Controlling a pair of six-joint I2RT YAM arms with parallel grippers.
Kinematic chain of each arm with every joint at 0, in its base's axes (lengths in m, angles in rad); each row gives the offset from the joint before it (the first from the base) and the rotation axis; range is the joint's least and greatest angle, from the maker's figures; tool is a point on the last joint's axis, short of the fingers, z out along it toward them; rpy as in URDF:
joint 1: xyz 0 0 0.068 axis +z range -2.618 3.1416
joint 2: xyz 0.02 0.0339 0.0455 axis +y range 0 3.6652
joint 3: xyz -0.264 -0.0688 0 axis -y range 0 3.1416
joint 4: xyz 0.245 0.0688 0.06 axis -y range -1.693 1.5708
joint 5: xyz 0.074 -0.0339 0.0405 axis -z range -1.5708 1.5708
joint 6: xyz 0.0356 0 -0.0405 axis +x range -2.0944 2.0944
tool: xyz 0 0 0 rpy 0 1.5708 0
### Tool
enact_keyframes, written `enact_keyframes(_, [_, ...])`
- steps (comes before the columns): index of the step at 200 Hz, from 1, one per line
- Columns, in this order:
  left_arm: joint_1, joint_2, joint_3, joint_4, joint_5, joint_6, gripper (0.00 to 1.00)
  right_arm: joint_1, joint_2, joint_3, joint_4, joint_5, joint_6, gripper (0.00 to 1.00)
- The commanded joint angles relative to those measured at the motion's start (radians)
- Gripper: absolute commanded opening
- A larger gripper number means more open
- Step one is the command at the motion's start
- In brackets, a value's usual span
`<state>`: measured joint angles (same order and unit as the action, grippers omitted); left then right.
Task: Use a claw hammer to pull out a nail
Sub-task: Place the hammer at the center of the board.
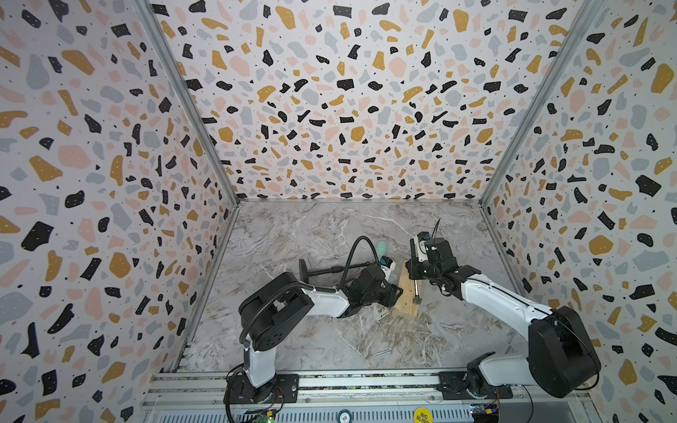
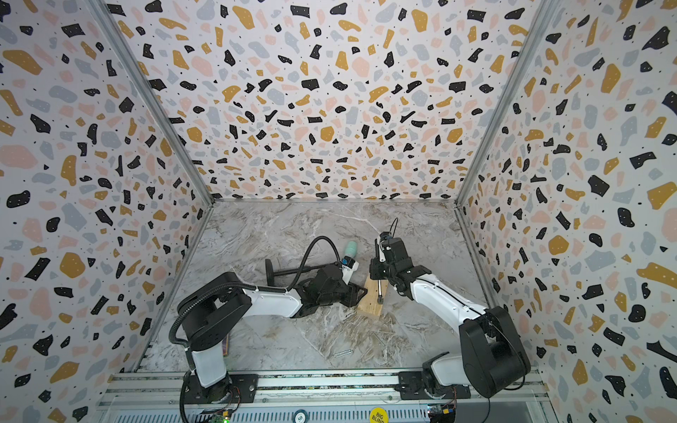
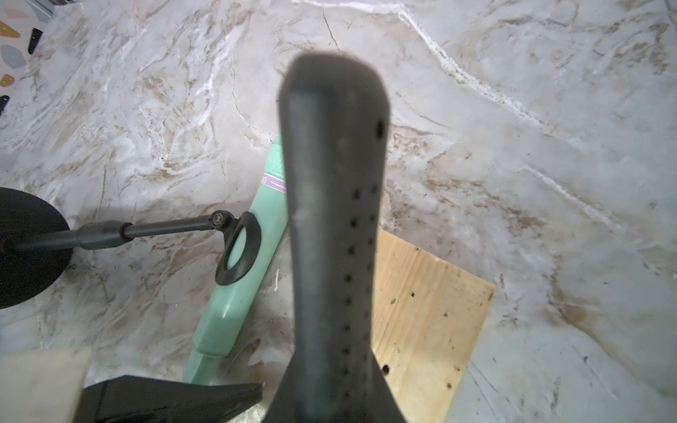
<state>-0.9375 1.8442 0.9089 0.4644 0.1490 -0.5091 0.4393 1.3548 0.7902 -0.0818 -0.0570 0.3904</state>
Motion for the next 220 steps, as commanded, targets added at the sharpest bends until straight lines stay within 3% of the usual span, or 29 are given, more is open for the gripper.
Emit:
enact_keyframes(1, [-0.001, -0.062, -0.02, 0.023, -0.003, 0.045, 0.57, -0.004, -0.04, 0.041, 0.044, 0.003, -0.021, 0.0])
enact_keyframes(44, [-0.002, -0.18, -0.055, 0.024, -0.075, 0.094, 0.65, -0.003, -0.102, 0.031, 0.098, 0.024, -0.051, 0.0])
enact_keyframes(86, [-0.001, -0.314, -0.094, 0.009, -0.235, 0.13, 0.74, -0.002, -0.216, -0.005, 0.131, 0.16, -0.109, 0.0])
enact_keyframes(99, [-0.001, -0.363, -0.12, 0.021, -0.302, 0.133, 0.79, -0.002, -0.262, -0.032, 0.16, 0.187, -0.134, 0.0])
enact_keyframes(113, [-0.002, -0.411, -0.151, 0.042, -0.36, 0.139, 0.99, -0.003, -0.305, -0.059, 0.181, 0.222, -0.155, 0.0])
enact_keyframes(131, [-0.001, -0.452, -0.169, 0.048, -0.398, 0.151, 1.0, -0.003, -0.337, -0.07, 0.169, 0.259, -0.177, 0.0])
enact_keyframes(190, [-0.001, -0.446, -0.144, 0.039, -0.298, 0.168, 1.0, -0.004, -0.304, -0.032, 0.102, 0.219, -0.181, 0.0])
enact_keyframes(220, [-0.004, -0.406, -0.102, -0.024, -0.171, 0.211, 1.0, -0.006, -0.293, -0.017, 0.058, 0.257, -0.165, 0.0])
